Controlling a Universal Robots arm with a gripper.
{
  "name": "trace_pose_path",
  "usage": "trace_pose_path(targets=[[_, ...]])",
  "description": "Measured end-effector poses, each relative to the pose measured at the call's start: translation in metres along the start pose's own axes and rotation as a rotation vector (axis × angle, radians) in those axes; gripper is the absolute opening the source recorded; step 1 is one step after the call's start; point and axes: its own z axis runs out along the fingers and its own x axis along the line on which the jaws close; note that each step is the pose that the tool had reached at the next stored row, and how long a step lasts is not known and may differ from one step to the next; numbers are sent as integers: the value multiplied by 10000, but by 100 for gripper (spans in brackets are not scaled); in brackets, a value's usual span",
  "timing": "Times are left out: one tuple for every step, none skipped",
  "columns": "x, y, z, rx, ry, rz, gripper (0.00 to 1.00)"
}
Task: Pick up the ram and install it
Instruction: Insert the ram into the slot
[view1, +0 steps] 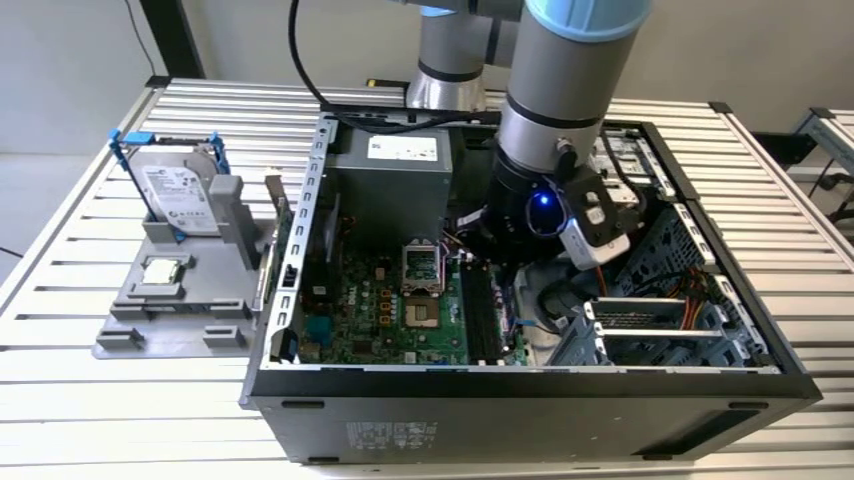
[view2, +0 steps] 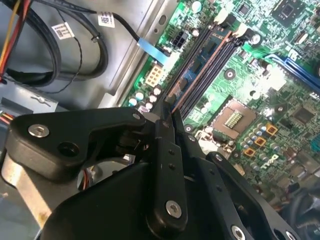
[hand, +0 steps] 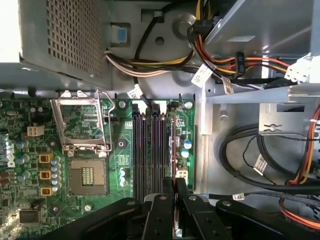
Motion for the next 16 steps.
trace_pose_path(targets=[[2,-1,18,0,0,-29,0],[4,-2,36,0,-1,-64,0],[8,-2,55,-2,-2,-98,0],[11,-2,72,-4,-3,-127,0],[13,-1,90,-6,-4,-156,0],[15,-1,108,-5,-5,-176,0],[16,-1,126,-5,-5,-185,0],[17,-1,139,-7,-5,-186,0],[17,-1,150,-6,-3,-186,0],[18,-3,159,-5,0,-186,0],[19,-4,168,-5,2,-185,0],[19,-4,177,-6,3,-185,0],[20,-5,186,-6,3,-187,0],[22,-6,194,-4,4,-189,0],[24,-6,200,-4,5,-188,0],[26,-8,202,-2,6,-189,0]])
